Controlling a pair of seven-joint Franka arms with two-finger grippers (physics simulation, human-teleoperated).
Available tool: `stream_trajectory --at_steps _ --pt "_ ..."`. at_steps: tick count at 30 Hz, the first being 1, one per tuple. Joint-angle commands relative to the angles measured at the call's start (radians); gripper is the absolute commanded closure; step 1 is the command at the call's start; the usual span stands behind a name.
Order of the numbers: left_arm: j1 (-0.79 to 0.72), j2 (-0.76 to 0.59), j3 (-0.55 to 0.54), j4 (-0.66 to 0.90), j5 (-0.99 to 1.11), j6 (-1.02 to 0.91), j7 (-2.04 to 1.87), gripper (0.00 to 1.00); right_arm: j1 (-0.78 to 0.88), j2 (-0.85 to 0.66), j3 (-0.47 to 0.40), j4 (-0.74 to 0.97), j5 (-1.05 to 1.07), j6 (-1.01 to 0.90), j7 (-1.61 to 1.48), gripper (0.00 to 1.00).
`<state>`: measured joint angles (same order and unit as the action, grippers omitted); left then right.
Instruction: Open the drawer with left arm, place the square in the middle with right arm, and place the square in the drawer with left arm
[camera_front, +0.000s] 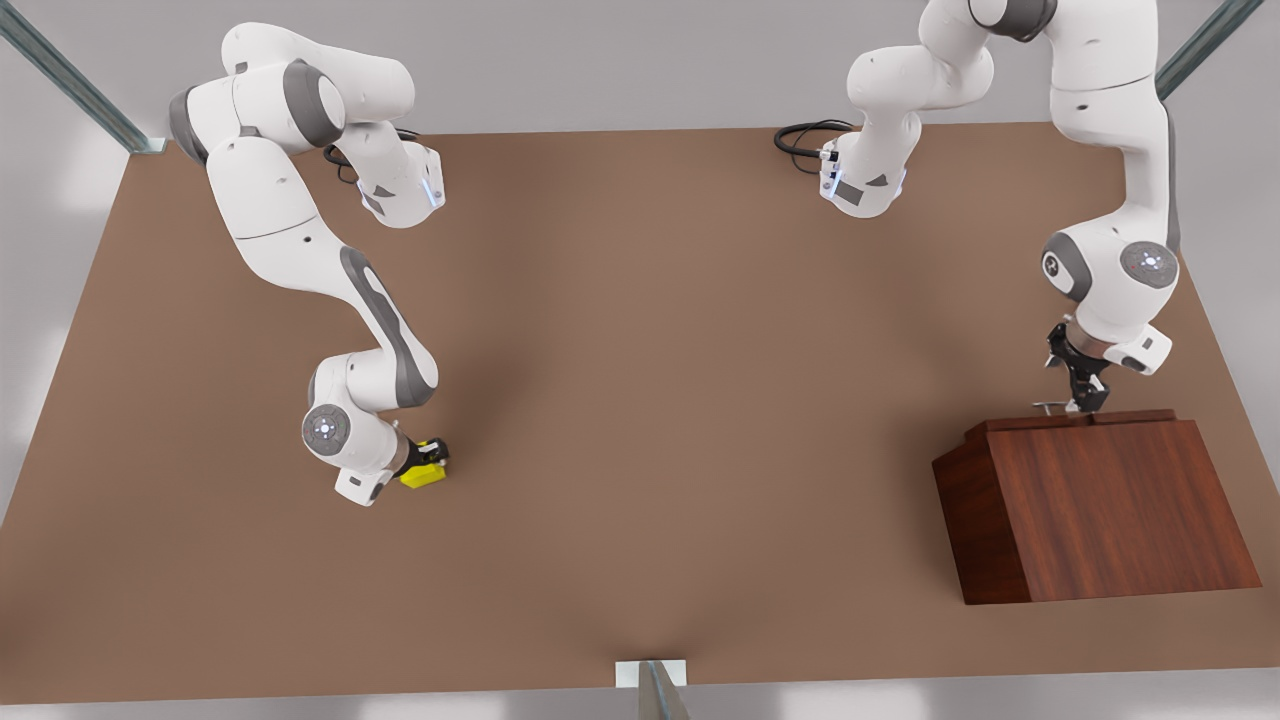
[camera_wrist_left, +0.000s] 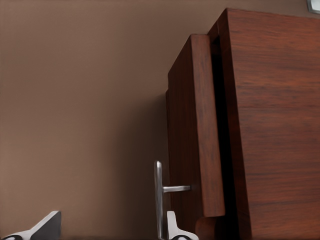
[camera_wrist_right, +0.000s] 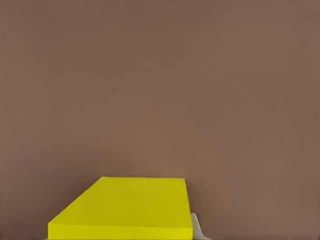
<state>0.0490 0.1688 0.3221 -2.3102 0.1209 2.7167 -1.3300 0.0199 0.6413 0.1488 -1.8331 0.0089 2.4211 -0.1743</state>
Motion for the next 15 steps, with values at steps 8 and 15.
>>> stream_trajectory --at_steps 8,15 --pt "0.002 -0.020 0.011 0.000 0.037 -0.068 0.000 0.00 0.020 -0.040 0.001 0.005 -0.001 -0.014 0.004 0.57" --pt "0.000 -0.037 0.011 0.000 0.042 -0.117 0.002 0.00 0.225 -0.100 0.003 0.034 0.003 -0.068 0.076 0.56"
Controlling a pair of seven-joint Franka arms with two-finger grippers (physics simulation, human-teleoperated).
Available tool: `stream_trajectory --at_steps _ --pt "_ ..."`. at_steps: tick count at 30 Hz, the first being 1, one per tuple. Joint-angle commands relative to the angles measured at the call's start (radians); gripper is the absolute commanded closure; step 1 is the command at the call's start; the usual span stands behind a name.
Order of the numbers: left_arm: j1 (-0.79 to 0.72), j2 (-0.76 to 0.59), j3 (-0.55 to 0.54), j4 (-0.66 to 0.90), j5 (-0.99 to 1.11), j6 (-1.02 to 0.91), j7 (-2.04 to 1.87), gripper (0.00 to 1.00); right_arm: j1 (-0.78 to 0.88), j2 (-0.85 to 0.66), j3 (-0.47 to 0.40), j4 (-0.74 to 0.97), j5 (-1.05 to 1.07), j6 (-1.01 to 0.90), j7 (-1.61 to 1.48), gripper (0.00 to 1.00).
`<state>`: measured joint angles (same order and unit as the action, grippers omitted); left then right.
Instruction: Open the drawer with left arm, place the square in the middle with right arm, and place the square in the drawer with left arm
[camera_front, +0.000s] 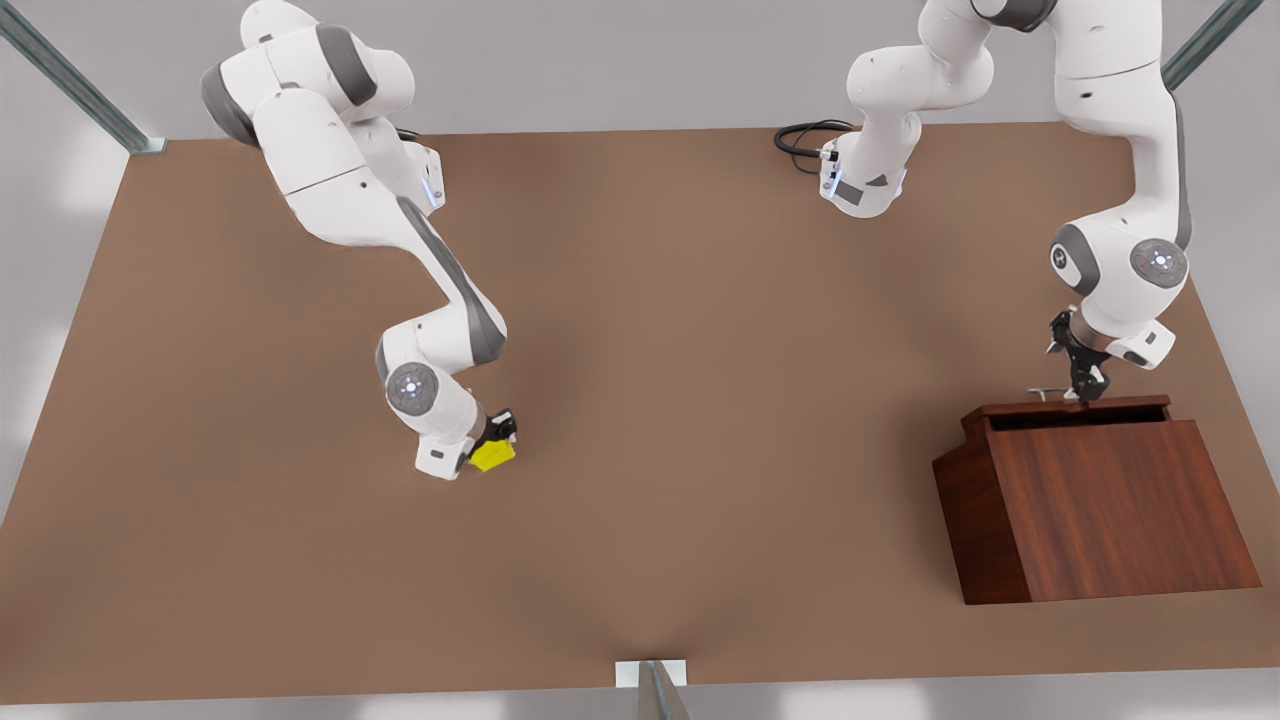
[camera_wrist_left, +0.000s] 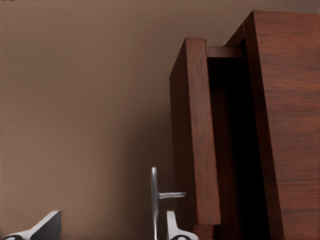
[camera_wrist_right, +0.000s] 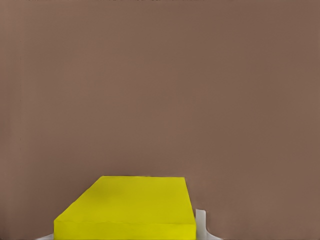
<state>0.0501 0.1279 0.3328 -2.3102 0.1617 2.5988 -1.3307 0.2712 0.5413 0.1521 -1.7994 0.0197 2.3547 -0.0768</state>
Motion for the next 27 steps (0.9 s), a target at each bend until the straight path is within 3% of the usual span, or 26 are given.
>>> stream_trajectory --at_steps 1,5,13,20,27 --pt "0.001 -0.001 0.000 0.000 0.019 0.000 -0.002 0.00 0.011 0.000 0.000 0.002 -0.010 -0.002 0.020 0.56" --pt "0.001 -0.014 0.000 0.000 0.024 -0.037 -0.005 0.00 0.177 0.008 0.000 0.020 -0.012 0.011 0.195 0.55" --pt "0.001 -0.028 0.002 0.000 0.045 -0.083 -0.008 0.00 0.493 0.138 -0.008 0.282 -0.055 -0.116 0.565 0.55" --pt "-0.001 -0.043 0.002 0.002 0.047 -0.134 -0.008 0.00 0.628 0.344 -0.006 0.575 -0.133 -0.236 0.844 0.55" --pt "-0.001 -0.047 0.002 0.000 0.061 -0.154 -0.010 0.00 0.649 0.413 0.020 0.634 -0.159 -0.229 0.945 0.54"
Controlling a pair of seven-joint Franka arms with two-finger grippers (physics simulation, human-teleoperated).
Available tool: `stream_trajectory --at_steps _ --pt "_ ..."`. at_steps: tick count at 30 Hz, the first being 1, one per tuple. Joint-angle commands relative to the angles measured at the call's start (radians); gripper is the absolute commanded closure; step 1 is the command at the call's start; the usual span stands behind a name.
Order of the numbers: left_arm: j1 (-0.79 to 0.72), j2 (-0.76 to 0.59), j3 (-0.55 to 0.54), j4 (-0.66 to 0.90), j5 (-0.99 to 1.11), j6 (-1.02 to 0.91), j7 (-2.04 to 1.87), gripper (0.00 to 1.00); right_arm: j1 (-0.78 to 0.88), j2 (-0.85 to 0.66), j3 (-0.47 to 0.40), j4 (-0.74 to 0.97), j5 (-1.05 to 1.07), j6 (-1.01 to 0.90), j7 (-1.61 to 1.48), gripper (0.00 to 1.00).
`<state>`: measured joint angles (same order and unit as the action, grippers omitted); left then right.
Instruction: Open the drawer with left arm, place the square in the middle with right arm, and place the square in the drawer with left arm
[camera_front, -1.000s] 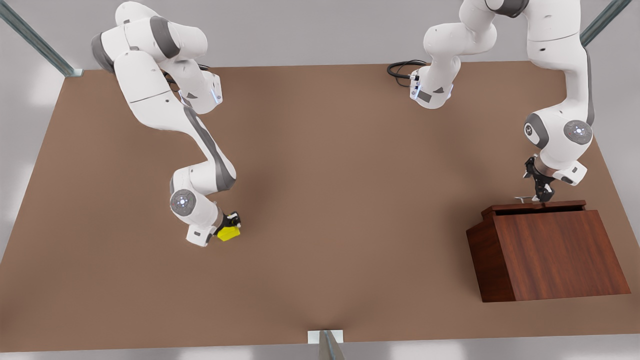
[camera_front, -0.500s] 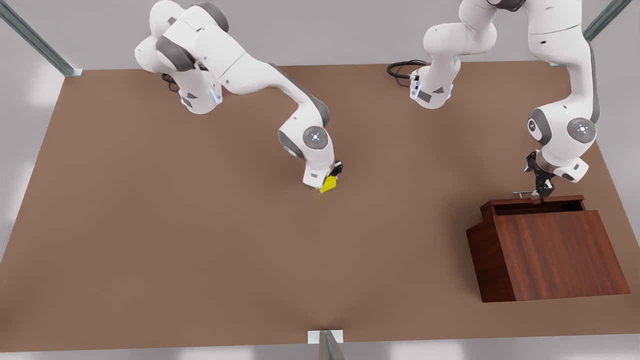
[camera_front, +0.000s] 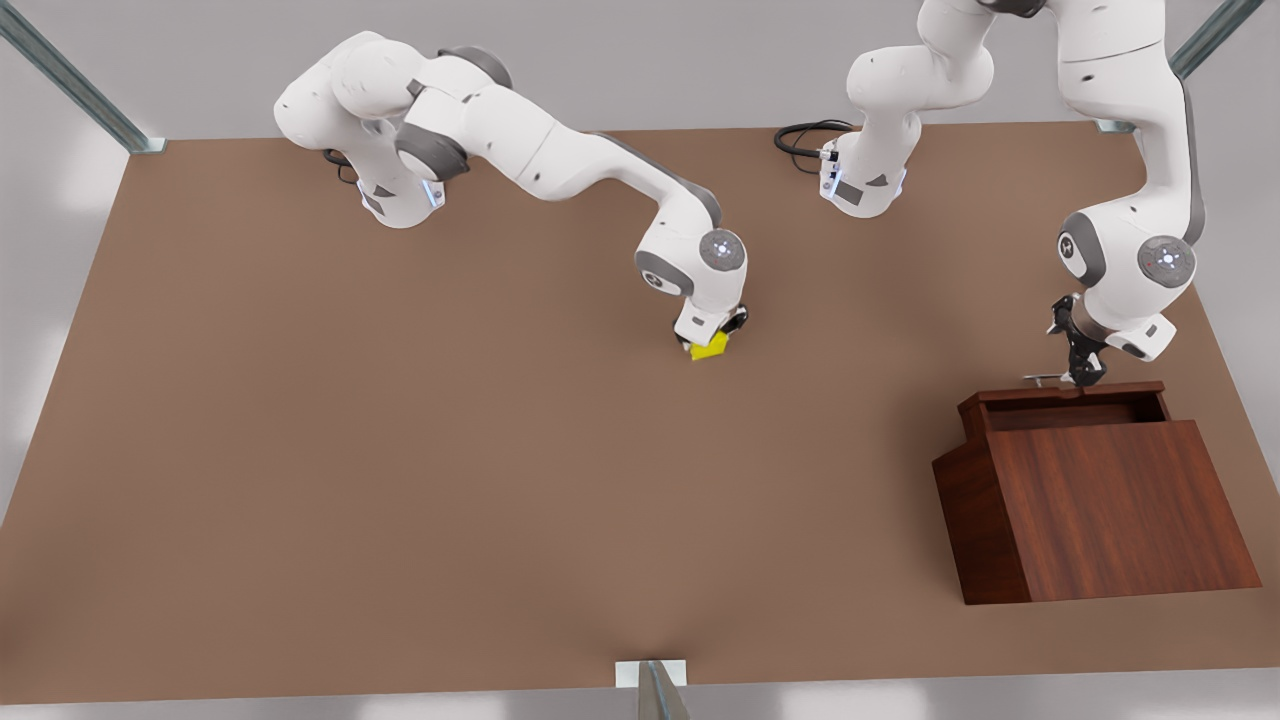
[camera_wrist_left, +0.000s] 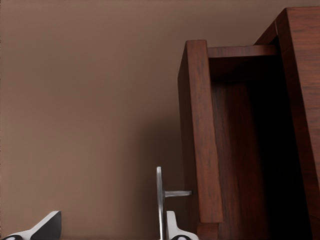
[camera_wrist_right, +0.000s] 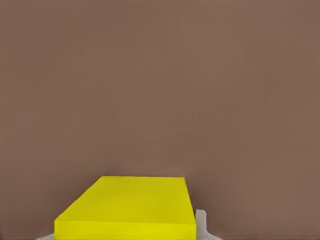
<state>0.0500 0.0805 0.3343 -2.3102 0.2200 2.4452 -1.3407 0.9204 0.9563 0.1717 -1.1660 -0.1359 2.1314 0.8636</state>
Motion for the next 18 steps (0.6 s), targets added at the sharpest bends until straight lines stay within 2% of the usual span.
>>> stream_trajectory --at_steps 1,3,7,8,9,18 --pt "-0.001 -0.001 0.000 0.000 0.002 0.000 0.000 0.00 0.000 0.001 0.000 0.000 -0.007 -0.004 0.003 0.54" --pt "-0.001 0.001 0.000 0.000 0.002 -0.005 0.000 0.00 -0.003 0.009 0.042 0.002 -0.073 -0.005 -0.008 0.54" --pt "-0.001 -0.004 0.000 0.000 0.002 -0.045 0.000 0.00 0.000 0.010 0.045 0.002 -0.091 -0.005 -0.064 0.54" --pt "0.001 -0.005 0.000 0.000 0.002 -0.046 0.002 0.00 0.001 0.015 0.045 0.002 -0.091 -0.004 -0.063 0.45" --pt "-0.001 -0.007 0.000 0.000 0.002 -0.060 0.002 0.00 0.002 0.022 0.069 0.002 -0.100 -0.004 -0.057 0.00" --pt "-0.001 -0.021 0.000 0.000 0.002 -0.103 0.000 0.00 0.000 0.022 0.072 0.022 -0.106 -0.013 -0.052 0.00"
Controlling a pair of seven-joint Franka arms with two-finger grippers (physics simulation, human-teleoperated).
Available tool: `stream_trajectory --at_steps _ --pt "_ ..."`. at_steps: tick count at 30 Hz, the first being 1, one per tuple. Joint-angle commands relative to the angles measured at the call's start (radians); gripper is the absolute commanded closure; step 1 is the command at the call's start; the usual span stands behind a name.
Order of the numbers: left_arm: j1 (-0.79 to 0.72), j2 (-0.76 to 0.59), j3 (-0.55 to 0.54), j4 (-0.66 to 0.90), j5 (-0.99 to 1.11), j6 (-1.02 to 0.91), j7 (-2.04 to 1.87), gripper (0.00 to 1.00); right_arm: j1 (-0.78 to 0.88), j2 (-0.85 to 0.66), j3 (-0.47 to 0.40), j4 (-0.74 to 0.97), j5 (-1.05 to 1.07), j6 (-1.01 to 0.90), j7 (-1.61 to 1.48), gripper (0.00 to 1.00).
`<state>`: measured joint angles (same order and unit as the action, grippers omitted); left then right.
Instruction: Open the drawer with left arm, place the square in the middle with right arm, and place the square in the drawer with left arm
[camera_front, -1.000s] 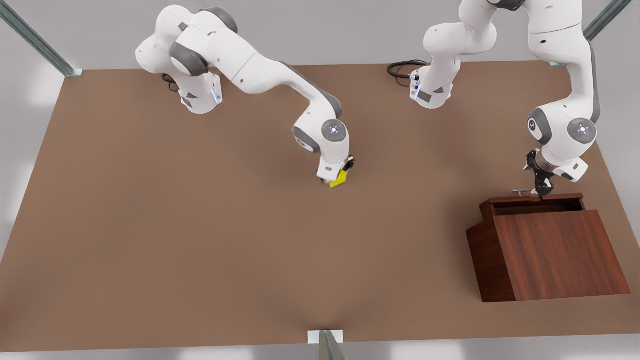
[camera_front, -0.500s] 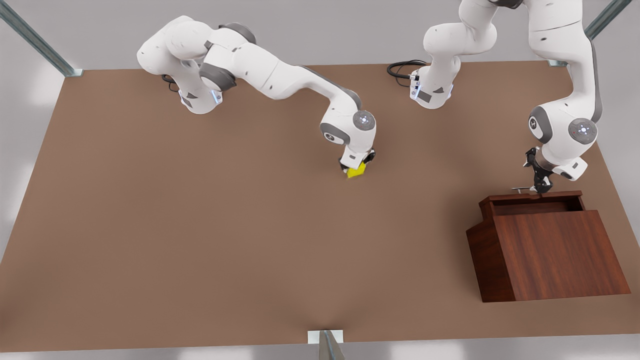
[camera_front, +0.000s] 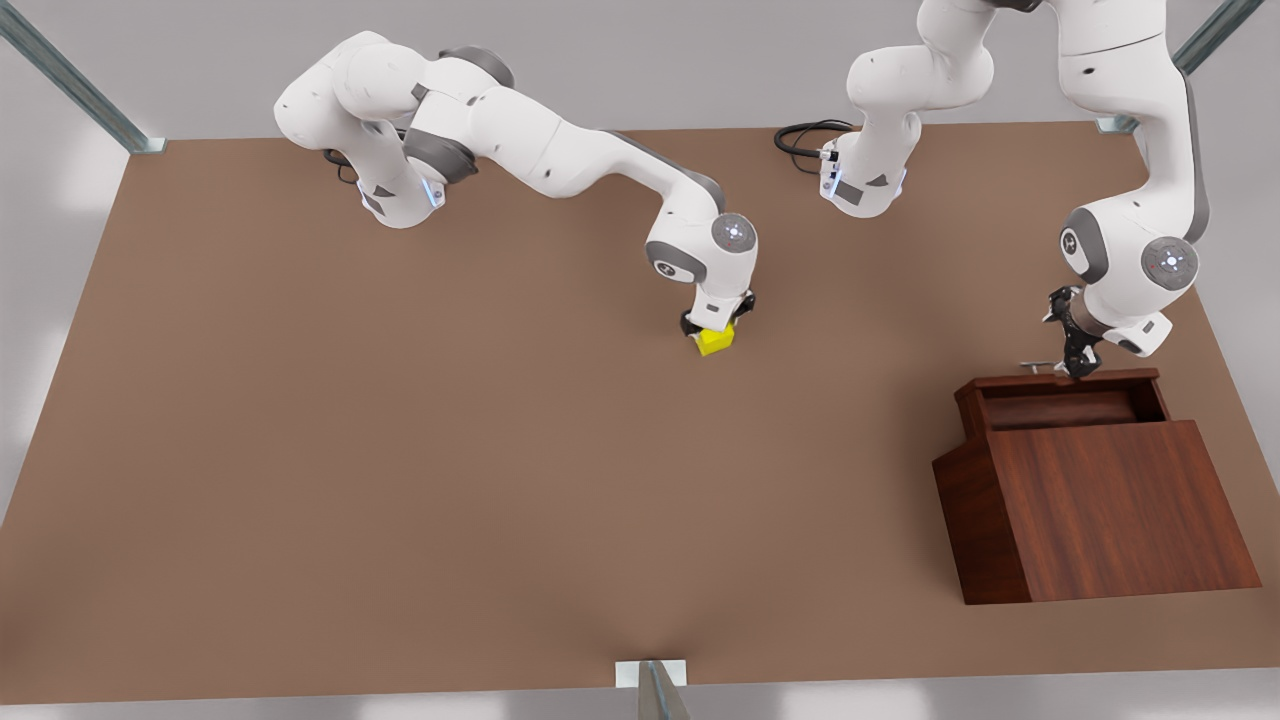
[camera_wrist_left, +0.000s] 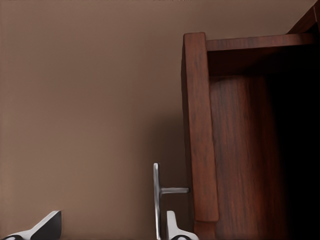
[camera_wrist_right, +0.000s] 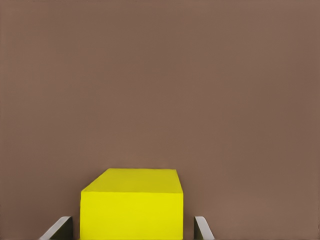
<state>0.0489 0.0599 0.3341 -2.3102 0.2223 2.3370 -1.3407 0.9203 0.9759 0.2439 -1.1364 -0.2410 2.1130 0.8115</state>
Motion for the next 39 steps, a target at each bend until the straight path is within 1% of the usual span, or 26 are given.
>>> stream_trajectory --at_steps 1,3,4,5,7,9,10,12,13,14,15,16,17,18,26,28,29,30,31,32,33,34,35,36,37,39 --pt "0.000 0.000 -0.001 0.000 0.000 -0.002 0.000 0.00 0.000 -0.003 0.000 0.007 0.000 -0.002 0.000 0.00" --pt "0.000 0.000 0.000 0.000 0.000 -0.007 0.000 0.00 -0.026 -0.068 0.006 0.003 0.006 -0.027 -0.002 0.00" --pt "0.000 -0.003 -0.001 0.000 0.000 -0.010 0.000 0.00 -0.055 -0.134 0.006 -0.032 0.038 -0.042 -0.012 0.00" --pt "0.000 -0.006 -0.001 0.000 0.002 -0.015 0.002 0.00 -0.107 -0.219 0.006 -0.117 0.069 -0.042 -0.049 0.00" --pt "0.000 -0.012 0.000 0.002 0.002 -0.027 0.002 0.00 -0.270 -0.496 0.005 -0.367 0.200 -0.045 -0.175 0.00" --pt "0.000 -0.018 -0.001 0.002 0.002 -0.030 0.000 0.00 -0.463 -0.681 -0.003 -0.522 0.193 -0.048 -0.184 0.00" --pt "0.000 -0.018 -0.001 0.002 0.002 -0.030 0.002 0.00 -0.532 -0.733 -0.061 -0.554 0.193 -0.048 -0.295 0.00" --pt "0.000 -0.018 0.000 0.002 0.002 -0.038 0.002 0.00 -0.637 -0.810 -0.216 -0.545 0.201 -0.155 -0.589 0.00" --pt "0.000 -0.018 0.000 0.002 0.002 -0.038 0.002 0.00 -0.643 -0.826 -0.287 -0.514 0.227 -0.249 -0.692 0.00" --pt "0.000 -0.017 0.000 0.000 0.002 -0.041 0.002 0.00 -0.699 -0.821 -0.290 -0.474 0.252 -0.346 -0.719 0.00" --pt "0.000 -0.018 0.000 0.000 0.002 -0.050 0.002 0.00 -0.739 -0.822 -0.288 -0.471 0.253 -0.367 -0.877 0.00" --pt "0.000 -0.018 0.000 0.000 0.002 -0.056 0.002 0.00 -0.742 -0.819 -0.304 -0.450 0.255 -0.404 -0.901 0.00" --pt "0.000 -0.020 -0.001 0.002 0.002 -0.059 0.002 0.00 -0.741 -0.810 -0.345 -0.439 0.296 -0.409 -0.899 0.00" --pt "0.000 -0.022 0.000 0.002 0.002 -0.071 0.002 0.00 -0.730 -0.798 -0.373 -0.382 0.298 -0.427 -0.881 0.00" --pt "-0.001 -0.052 -0.004 0.009 0.008 -0.128 -0.002 0.00 -0.741 -0.767 -0.379 -0.353 0.293 -0.407 -0.818 0.00" --pt "-0.001 -0.066 -0.012 0.037 0.008 -0.189 -0.008 0.00 -0.736 -0.763 -0.377 -0.353 0.295 -0.407 -0.813 0.00" --pt "-0.006 -0.086 -0.030 0.093 0.006 -0.309 -0.009 0.00 -0.736 -0.761 -0.377 -0.353 0.293 -0.406 -0.815 0.00" --pt "-0.006 -0.110 -0.081 0.179 -0.006 -0.464 -0.006 0.00 -0.735 -0.761 -0.377 -0.352 0.293 -0.406 -0.815 0.00" --pt "-0.006 -0.117 -0.162 0.310 -0.024 -0.643 -0.006 0.00 -0.739 -0.763 -0.377 -0.352 0.296 -0.406 -0.815 0.00" --pt "-0.006 -0.106 -0.233 0.498 -0.092 -0.809 0.018 0.00 -0.735 -0.761 -0.376 -0.352 0.298 -0.404 -0.810 0.00" --pt "-0.006 -0.066 -0.305 0.610 -0.124 -0.867 0.084 0.00 -0.733 -0.763 -0.376 -0.350 0.296 -0.406 -0.786 0.00" --pt "-0.008 -0.006 -0.389 0.730 -0.112 -0.918 0.273 0.00 -0.732 -0.761 -0.370 -0.344 0.293 -0.409 -0.710 0.00" --pt "-0.008 0.052 -0.496 0.819 -0.110 -0.949 0.412 0.00 -0.733 -0.761 -0.368 -0.344 0.296 -0.409 -0.718 0.00" --pt "-0.015 0.113 -0.642 0.883 -0.112 -0.940 0.460 0.00 -0.736 -0.761 -0.370 -0.333 0.299 -0.407 -0.723 0.00" --pt "-0.116 0.176 -0.691 0.946 -0.113 -0.926 0.466 0.00 -0.739 -0.761 -0.370 -0.333 0.316 -0.406 -0.723 0.00" --pt "-0.345 0.308 -0.690 1.101 -0.124 -0.917 0.446 0.00 -0.741 -0.763 -0.370 -0.333 0.318 -0.407 -0.721 0.00"
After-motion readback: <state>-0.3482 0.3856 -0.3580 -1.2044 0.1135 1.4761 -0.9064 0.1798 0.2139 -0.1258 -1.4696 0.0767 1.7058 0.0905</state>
